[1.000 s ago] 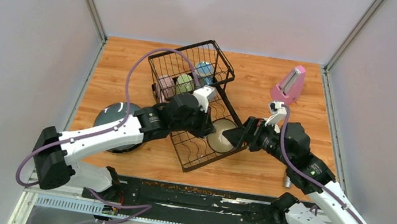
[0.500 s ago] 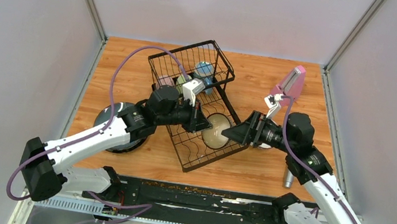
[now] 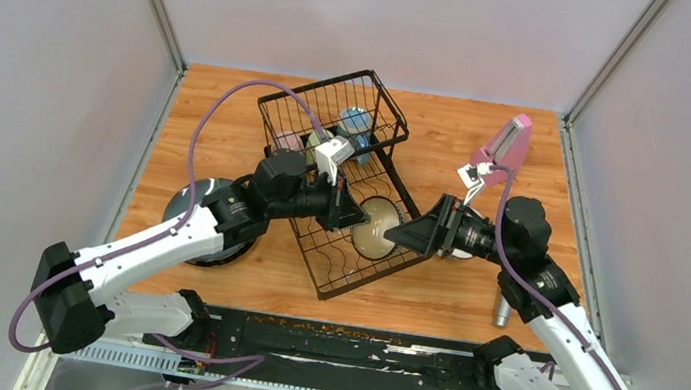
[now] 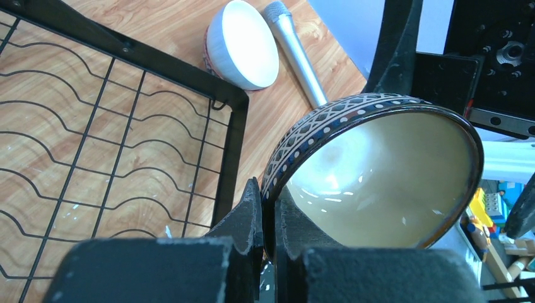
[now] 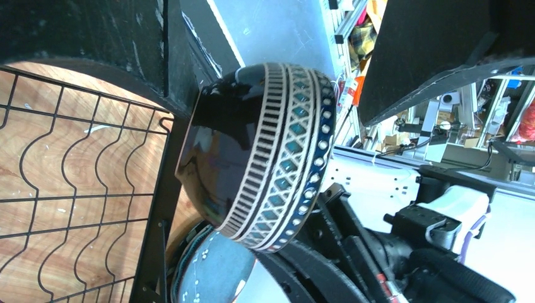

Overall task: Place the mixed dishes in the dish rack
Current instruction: Pick up the bowl from the center of the board.

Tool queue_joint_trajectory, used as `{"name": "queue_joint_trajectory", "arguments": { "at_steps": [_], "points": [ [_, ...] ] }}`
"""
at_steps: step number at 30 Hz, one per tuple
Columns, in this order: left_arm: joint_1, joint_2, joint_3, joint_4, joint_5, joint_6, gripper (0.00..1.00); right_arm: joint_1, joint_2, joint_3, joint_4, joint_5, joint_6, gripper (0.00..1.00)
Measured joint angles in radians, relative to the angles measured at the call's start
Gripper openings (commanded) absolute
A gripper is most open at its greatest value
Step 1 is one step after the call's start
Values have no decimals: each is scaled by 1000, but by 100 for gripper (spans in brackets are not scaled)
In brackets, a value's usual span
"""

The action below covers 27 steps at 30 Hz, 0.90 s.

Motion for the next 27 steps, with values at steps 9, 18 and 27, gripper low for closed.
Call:
{"name": "queue_joint_trajectory", "arguments": {
  "at_steps": [9, 18, 27],
  "points": [
    [2, -14, -9, 38, 10, -1, 0, -3, 16, -3, 18, -27, 26, 72],
    [11, -17, -23, 40, 0, -2, 0, -5, 51, -3, 30, -33, 26, 50],
    [10, -22, -30, 64, -7, 5, 33, -5, 29, -3, 29, -6, 10, 47]
  ]
}}
